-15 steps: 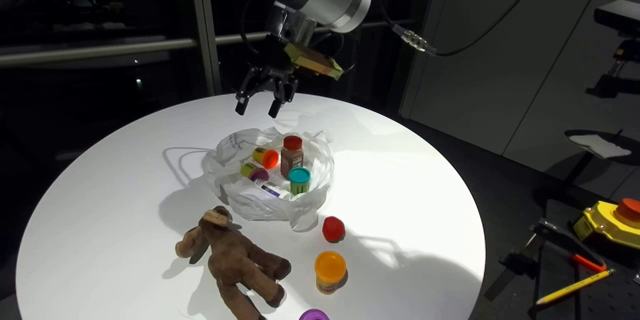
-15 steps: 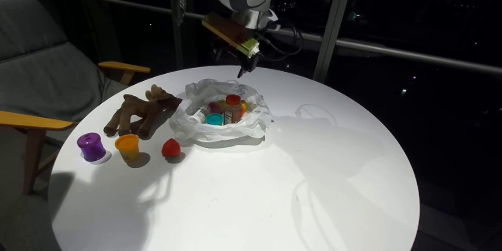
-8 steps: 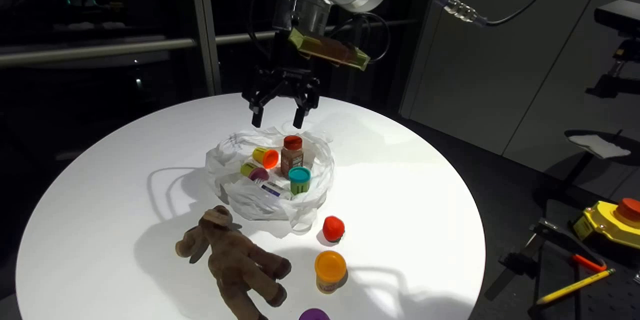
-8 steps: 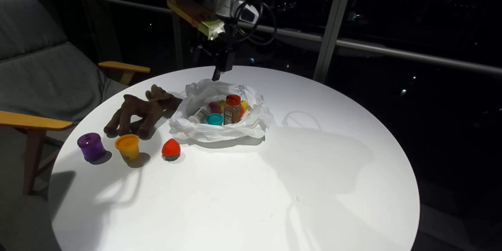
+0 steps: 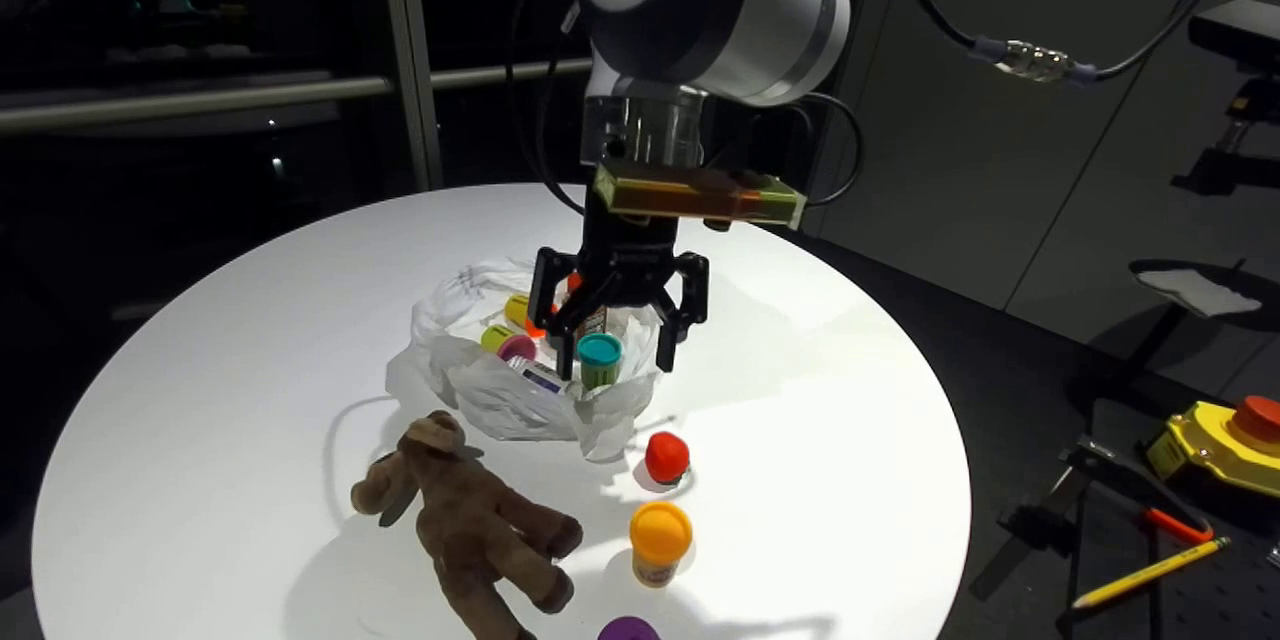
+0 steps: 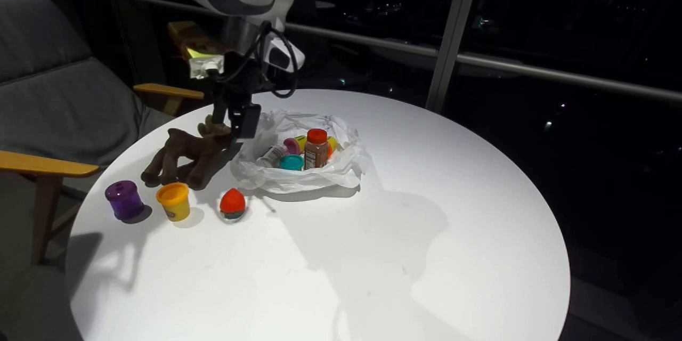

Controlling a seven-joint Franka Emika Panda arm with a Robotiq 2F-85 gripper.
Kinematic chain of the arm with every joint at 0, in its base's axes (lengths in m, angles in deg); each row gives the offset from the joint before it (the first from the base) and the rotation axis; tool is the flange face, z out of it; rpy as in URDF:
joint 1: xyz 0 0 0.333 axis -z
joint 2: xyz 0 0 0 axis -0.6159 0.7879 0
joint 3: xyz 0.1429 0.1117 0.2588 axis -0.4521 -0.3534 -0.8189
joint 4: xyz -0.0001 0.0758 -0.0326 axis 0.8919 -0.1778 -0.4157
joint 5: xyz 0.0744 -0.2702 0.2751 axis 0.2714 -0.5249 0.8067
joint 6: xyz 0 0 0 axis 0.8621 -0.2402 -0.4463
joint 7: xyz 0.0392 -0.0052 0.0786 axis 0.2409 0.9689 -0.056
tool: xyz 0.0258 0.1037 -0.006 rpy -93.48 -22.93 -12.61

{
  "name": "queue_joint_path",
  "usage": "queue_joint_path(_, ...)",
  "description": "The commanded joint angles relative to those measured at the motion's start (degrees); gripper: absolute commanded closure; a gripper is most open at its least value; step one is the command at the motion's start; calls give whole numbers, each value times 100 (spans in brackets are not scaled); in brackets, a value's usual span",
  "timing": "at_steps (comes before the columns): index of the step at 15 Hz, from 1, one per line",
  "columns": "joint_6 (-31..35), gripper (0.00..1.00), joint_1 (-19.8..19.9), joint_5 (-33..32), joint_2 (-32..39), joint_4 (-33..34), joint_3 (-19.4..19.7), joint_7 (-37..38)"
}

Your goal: Put the object on the table in the plastic bag

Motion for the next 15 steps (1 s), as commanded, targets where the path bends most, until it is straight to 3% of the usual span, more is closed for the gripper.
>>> queue_joint_path(1, -35, 0, -150, 179, -2, -77, 100, 36)
queue_joint_path(10, -34, 0, -195, 190, 40, -110, 148, 49)
queue_joint_path(15, 292, 0, -608, -111, -246, -374, 567, 1186)
